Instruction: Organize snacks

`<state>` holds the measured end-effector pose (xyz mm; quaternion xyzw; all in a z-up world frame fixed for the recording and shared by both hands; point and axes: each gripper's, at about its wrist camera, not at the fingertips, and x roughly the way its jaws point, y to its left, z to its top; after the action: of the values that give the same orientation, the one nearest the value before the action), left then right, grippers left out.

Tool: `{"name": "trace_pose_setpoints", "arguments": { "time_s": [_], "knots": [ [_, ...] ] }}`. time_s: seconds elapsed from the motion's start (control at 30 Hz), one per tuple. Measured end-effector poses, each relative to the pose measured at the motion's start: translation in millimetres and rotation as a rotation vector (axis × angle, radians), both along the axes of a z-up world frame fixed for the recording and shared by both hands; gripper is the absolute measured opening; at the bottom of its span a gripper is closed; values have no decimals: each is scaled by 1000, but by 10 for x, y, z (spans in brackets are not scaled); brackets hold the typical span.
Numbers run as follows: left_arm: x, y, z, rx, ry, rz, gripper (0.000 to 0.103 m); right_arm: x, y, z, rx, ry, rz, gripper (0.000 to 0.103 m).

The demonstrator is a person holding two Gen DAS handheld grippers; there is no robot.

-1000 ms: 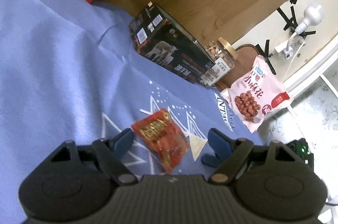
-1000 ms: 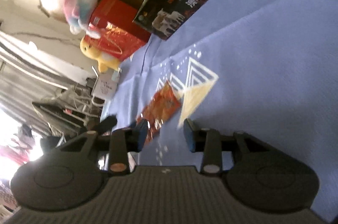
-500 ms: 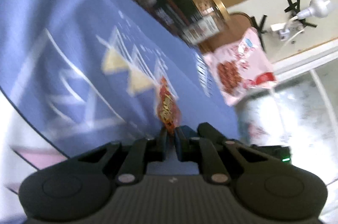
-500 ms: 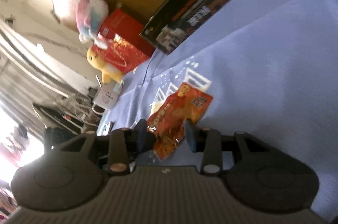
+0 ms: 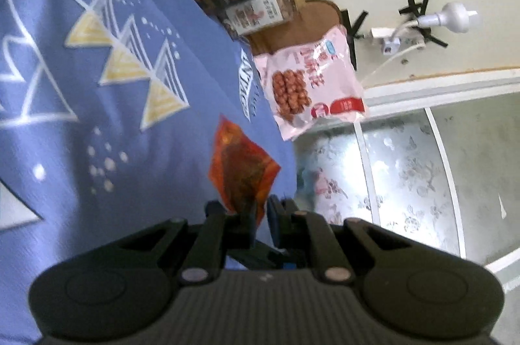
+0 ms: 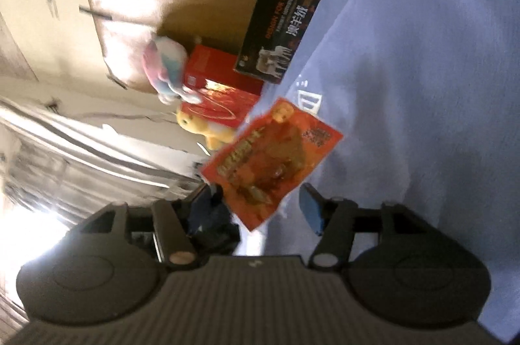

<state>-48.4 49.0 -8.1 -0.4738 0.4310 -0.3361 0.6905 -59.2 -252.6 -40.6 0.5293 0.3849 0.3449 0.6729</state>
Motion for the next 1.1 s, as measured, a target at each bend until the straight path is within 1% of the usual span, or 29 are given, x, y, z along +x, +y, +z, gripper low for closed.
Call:
{"name": "trace_pose_setpoints", "arguments": {
  "time_s": [0.03, 0.07, 0.1, 0.13, 0.17, 0.2, 0.23, 0.3, 0.37, 0.43, 0.53, 0.7, 0.83, 0.9, 0.97, 1.0, 1.03, 1.07, 1.1],
  "knots": [
    [-15, -16, 2, 14, -2, -8, 8, -1, -6, -13, 16, 7, -5, 59],
    [-32, -45, 5, 47, -7, -9, 8, -6, -23, -9, 26, -1, -6, 47],
    [-38, -63, 7, 78, -9, -19, 9, -16, -36, 16, 11, -12, -12, 40],
    [-43, -79, 5, 105, -10, -35, 11, -36, -57, 56, -32, -31, -29, 35],
    [-54, -101, 8, 124, -17, -49, 12, -57, -81, 91, -73, -50, -44, 16],
    [-67, -109, 20, 146, -26, -57, 19, -68, -95, 114, -103, -63, -49, 17],
    [-77, -118, 38, 168, -36, -64, 32, -79, -112, 120, -105, -68, -48, 16],
    [-96, -95, 77, 201, -59, -52, 48, -119, -127, 143, -138, -91, -55, 16],
    [-95, -34, 94, 215, -64, -26, 52, -160, -121, 149, -185, -109, -59, 16],
    [-69, 3, 82, 204, -49, -11, 57, -188, -144, 106, -175, -96, -44, 16],
    [-36, -36, 54, 201, -34, -22, 57, -247, -160, 27, -135, -90, -11, 15],
    [-68, -253, 13, 238, -41, -87, 57, -289, -211, -13, -103, -61, -8, 16],
    [-109, -287, -32, 250, -42, -111, 59, -329, -386, -115, -9, -7, -36, 16],
    [-140, -287, -35, 252, -66, -119, 59, -365, -451, -148, 26, 5, -45, 16],
    [-199, -318, -20, 273, -121, -132, 58, -390, -460, -133, 1, 0, -36, 16],
    [-256, -340, -19, 300, -173, -141, 54, -399, -432, -123, -21, -4, -20, 16],
    [-333, -362, -21, 345, -241, -148, 43, -415, -394, -107, -47, -14, -7, 16],
    [-444, -388, -31, 404, -330, -152, 42, -428, -358, -85, -67, -28, 3, 16],
    [-571, -376, -49, 423, -407, -147, 42, -439, -316, -65, -85, -36, 21, 16]
  ]
}}
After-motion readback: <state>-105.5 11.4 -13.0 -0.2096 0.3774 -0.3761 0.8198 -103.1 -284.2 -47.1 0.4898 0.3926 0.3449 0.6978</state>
